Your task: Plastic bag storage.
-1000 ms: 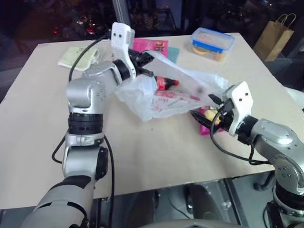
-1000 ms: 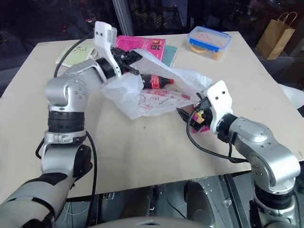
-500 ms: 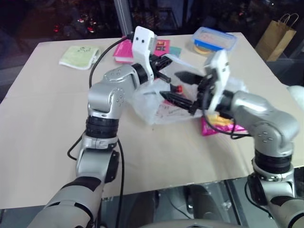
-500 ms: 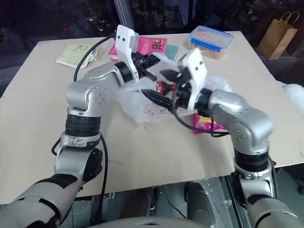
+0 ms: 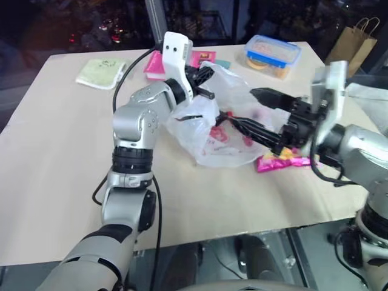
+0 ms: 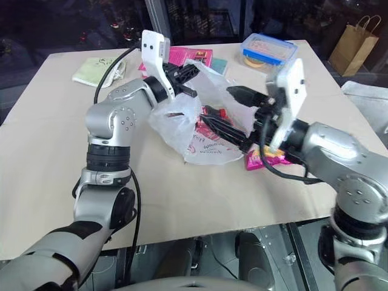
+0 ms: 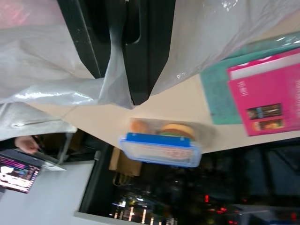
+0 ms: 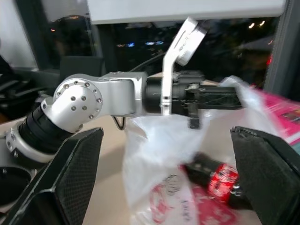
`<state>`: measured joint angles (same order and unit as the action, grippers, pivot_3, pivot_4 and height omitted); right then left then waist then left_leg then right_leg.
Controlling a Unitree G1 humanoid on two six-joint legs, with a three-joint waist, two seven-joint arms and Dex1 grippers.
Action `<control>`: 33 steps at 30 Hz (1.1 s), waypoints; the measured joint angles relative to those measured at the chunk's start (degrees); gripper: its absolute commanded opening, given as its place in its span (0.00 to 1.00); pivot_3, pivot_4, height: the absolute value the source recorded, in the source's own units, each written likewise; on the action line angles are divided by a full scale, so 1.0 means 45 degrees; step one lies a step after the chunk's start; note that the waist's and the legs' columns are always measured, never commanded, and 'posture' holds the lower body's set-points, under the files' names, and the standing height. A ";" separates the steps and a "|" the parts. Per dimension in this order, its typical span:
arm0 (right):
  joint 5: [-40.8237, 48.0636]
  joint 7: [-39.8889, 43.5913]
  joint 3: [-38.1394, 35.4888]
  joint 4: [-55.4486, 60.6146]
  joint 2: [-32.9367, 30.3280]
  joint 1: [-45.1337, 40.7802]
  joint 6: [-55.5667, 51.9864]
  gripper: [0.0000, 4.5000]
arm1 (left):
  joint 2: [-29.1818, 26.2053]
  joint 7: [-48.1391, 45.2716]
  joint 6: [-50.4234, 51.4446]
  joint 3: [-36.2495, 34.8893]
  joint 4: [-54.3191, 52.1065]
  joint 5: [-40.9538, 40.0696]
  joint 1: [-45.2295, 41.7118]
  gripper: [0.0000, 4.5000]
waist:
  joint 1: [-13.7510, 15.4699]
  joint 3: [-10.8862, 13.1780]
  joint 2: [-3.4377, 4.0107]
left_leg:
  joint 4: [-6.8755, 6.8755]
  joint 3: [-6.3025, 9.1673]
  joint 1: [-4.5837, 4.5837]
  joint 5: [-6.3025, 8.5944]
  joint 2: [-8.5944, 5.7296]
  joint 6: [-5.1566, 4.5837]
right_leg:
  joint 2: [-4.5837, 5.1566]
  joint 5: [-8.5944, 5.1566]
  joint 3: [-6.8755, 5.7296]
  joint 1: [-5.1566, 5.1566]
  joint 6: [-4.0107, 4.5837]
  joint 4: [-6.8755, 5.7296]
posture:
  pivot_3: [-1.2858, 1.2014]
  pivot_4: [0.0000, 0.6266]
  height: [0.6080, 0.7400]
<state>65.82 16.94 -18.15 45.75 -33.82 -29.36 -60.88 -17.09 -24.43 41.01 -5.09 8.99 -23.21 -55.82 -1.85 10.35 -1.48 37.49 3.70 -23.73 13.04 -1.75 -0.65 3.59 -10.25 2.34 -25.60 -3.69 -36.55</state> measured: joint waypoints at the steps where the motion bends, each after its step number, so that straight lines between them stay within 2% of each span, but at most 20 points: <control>1: 0.0542 -0.0159 -0.0517 0.0295 -0.0573 0.0546 -0.0017 0.99 | -0.0058 0.0000 0.0018 -0.0081 0.0019 -0.0008 0.0009 0.00 | 0.0062 0.0000 0.0000 | 0.0000 0.0002 -0.0004 0.0003 0.0000 -0.0005 | 0.0002 0.0000 -0.0003 0.0006 0.0000 0.0006 | 0.52 0.24 1.00; 3: 0.2023 -0.0777 -0.2431 0.1059 -0.2586 0.2658 -0.0078 0.99 | -0.0317 -0.0010 0.0240 -0.0499 0.0097 -0.0145 0.0047 0.00 | 0.0226 0.0001 -0.0002 | 0.0001 -0.0011 -0.0011 0.0014 0.0002 -0.0023 | 0.0007 -0.0001 0.0000 0.0012 -0.0003 0.0026 | 0.52 0.24 1.00; 5: 0.2626 -0.1395 -0.3955 0.1425 -0.3515 0.4167 -0.0053 0.99 | -0.0491 -0.0146 0.0517 -0.0839 0.0127 -0.0357 0.0051 0.00 | 0.0248 -0.0004 -0.0011 | 0.0005 -0.0018 0.0004 0.0015 0.0004 -0.0026 | 0.0004 -0.0002 -0.0001 0.0038 -0.0006 0.0037 | 0.52 0.24 1.00; 7: 0.2183 -0.1884 -0.4736 0.1547 -0.4087 0.5871 -0.0233 0.99 | -0.0531 -0.0416 0.0960 -0.0894 0.0115 -0.0753 0.0038 0.00 | 0.0272 -0.0007 -0.0020 | 0.0017 -0.0009 0.0026 0.0015 0.0009 -0.0027 | -0.0006 -0.0006 -0.0010 0.0082 -0.0011 0.0066 | 0.52 0.24 1.00; 9: 0.0929 -0.2005 -0.4487 0.1564 -0.4419 0.7164 -0.0357 0.99 | -0.0550 -0.0486 0.1447 -0.0940 0.0114 -0.1071 0.0022 0.00 | 0.0265 -0.0007 -0.0020 | 0.0048 -0.0012 0.0027 0.0015 0.0010 -0.0028 | -0.0012 -0.0017 -0.0009 0.0096 -0.0033 0.0077 | 0.52 0.24 1.00; 14: -0.1955 -0.2157 -0.1686 -0.0234 -0.2966 0.7541 0.0786 0.99 | -0.0561 -0.0597 0.1939 -0.0964 0.0117 -0.1390 -0.0255 0.00 | 0.0189 -0.0014 -0.0028 | 0.0134 -0.0030 0.0032 0.0023 0.0028 -0.0038 | -0.0038 -0.0019 0.0004 0.0117 -0.0080 0.0068 | 0.52 0.24 1.00; 20: -0.6093 -0.1814 0.1945 -0.2072 -0.3027 0.7057 0.2448 0.99 | -0.0807 -0.0221 0.1882 -0.0966 0.0153 -0.1104 -0.0509 0.00 | 0.0222 -0.0015 -0.0026 | 0.0153 -0.0023 0.0021 0.0027 0.0026 -0.0041 | -0.0043 0.0008 0.0006 0.0115 -0.0036 0.0064 | 0.52 0.24 1.00; 23: -0.7425 -0.1544 0.2882 -0.3212 -0.2856 0.6671 0.3135 0.99 | -0.0935 -0.0023 0.1872 -0.1021 0.0155 -0.1060 -0.0502 0.00 | 0.0238 -0.0014 -0.0023 | 0.0157 -0.0021 0.0017 0.0027 0.0025 -0.0041 | -0.0043 0.0009 0.0007 0.0114 -0.0035 0.0066 | 0.52 0.24 1.00; 26: -0.9485 -0.0688 0.4211 -0.3642 -0.4029 0.6660 0.4473 0.99 | -0.1077 -0.0011 0.1874 -0.1021 0.0145 -0.1049 -0.0473 0.00 | 0.0238 -0.0009 -0.0013 | 0.0156 -0.0019 0.0013 0.0029 0.0021 -0.0043 | -0.0041 0.0007 0.0003 0.0111 -0.0038 0.0067 | 0.52 0.24 1.00; 30: -1.1817 0.0640 0.4821 -0.3611 -0.5833 0.6980 0.6300 0.99 | -0.1229 0.0153 0.1887 -0.1263 0.0112 -0.1062 -0.0416 0.00 | 0.0242 -0.0010 -0.0016 | 0.0158 -0.0015 0.0012 0.0029 0.0023 -0.0042 | -0.0042 -0.0015 -0.0002 0.0114 -0.0074 0.0077 | 0.52 0.24 1.00; 33: -1.3098 0.1243 0.5345 -0.3612 -0.6139 0.6819 0.7173 0.99 | -0.1237 0.0239 0.1923 -0.1263 -0.0126 -0.1095 -0.0232 0.00 | 0.0218 -0.0010 -0.0017 | 0.0158 -0.0016 0.0016 0.0029 0.0025 -0.0040 | -0.0042 -0.0013 0.0000 0.0116 -0.0072 0.0076 | 0.52 0.24 1.00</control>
<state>6.88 22.54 5.90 29.50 -61.44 1.32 -28.60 -22.66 -23.35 49.66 -10.78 8.42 -28.13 -56.87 -0.87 10.31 -1.56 38.20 3.63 -23.66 13.17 -1.64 -0.83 3.40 -10.31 2.34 -25.08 -4.01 -36.21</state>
